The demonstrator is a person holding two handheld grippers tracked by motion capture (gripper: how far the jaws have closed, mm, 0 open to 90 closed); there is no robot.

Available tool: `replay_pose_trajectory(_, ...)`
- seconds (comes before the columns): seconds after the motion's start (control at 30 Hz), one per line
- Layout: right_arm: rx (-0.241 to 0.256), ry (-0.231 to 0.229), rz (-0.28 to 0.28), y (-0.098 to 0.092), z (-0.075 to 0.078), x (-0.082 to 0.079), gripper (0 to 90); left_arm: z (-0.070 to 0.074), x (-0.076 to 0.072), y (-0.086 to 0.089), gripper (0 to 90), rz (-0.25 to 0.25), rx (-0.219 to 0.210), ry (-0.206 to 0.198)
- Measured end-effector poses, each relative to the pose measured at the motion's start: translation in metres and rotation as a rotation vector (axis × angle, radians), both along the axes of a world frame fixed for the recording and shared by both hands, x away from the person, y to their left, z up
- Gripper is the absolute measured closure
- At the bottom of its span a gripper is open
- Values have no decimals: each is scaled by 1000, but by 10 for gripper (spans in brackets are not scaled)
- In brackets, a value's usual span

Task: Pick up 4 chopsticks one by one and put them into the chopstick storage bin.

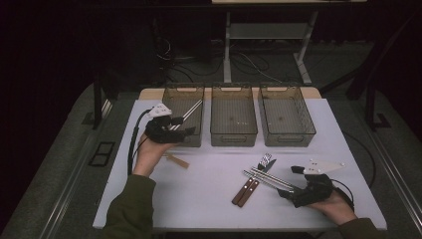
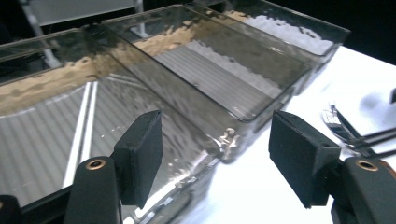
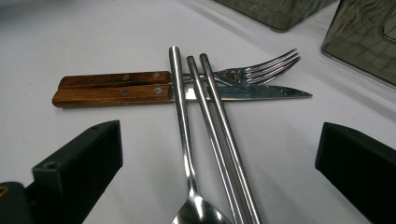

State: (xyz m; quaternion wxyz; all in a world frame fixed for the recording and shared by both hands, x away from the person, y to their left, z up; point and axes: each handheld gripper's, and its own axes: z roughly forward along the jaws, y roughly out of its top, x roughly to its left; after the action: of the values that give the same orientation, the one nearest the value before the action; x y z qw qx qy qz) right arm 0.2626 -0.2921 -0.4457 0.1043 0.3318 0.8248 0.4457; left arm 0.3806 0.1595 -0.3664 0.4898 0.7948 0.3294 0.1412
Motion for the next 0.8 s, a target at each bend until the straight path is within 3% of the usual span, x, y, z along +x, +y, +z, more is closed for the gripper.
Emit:
replay_pose_trajectory(0.23, 3, -7, 3, 0, 1, -1, 6, -8, -18, -4, 260, -34, 28, -5)
replay_pose_trajectory(0.43, 4, -9, 7, 0, 2, -1, 6, -11, -34, -5, 234, -65, 17, -3)
replay_pose_trajectory(0.8, 5, -13, 9, 1, 3, -1, 6, -27, -61, -6, 165, -106, 44, -7)
